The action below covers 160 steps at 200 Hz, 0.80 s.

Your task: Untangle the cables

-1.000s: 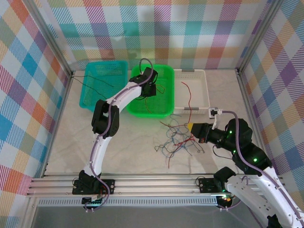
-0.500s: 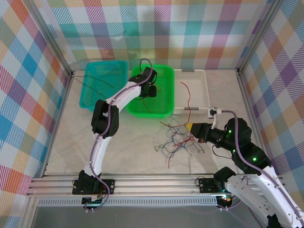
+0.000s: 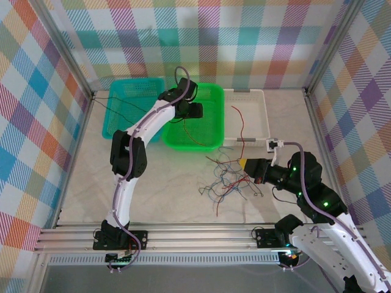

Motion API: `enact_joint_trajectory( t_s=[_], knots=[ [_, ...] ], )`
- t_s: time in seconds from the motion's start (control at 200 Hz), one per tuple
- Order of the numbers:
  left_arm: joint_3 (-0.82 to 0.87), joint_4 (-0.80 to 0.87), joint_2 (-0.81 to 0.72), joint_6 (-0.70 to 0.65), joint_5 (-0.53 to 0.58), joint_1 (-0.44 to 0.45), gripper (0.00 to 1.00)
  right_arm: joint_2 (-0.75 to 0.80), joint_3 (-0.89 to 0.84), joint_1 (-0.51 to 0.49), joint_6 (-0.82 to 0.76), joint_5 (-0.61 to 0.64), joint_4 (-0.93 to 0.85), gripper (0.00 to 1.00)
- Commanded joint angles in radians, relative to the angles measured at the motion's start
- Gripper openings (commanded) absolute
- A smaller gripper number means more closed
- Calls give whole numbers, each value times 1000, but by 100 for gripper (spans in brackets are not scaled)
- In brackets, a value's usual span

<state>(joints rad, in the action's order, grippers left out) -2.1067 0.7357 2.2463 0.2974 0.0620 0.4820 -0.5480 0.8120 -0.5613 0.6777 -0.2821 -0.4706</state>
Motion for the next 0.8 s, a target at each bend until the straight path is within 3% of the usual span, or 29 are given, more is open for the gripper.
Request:
enact_joint_trajectory(
  t_s=[0.0,0.17,0.225,0.245,0.28,0.595,0.795],
  knots=[
    [-9,40,-51,-6,36,-6,72,8,-7,3,16,-19,33,0],
    [-7,35,-82,8,96,-28,76,10,-4,3,15,-19,29,0],
    [-7,28,-99,20,104,-40,86,7,-5,2,13,-21,28,0],
    [-4,22,-106,25,108,-44,95,7,-5,3,14,-21,28,0],
    [5,5,-121,32,107,-52,100,5,-4,3,13,-19,30,0],
    [125,-138,-327,64,33,-66,100,-73,24,3,-3,-15,83,0],
    [322,-219,-566,97,38,-67,100,-294,145,3,-49,-38,162,0]
  ],
)
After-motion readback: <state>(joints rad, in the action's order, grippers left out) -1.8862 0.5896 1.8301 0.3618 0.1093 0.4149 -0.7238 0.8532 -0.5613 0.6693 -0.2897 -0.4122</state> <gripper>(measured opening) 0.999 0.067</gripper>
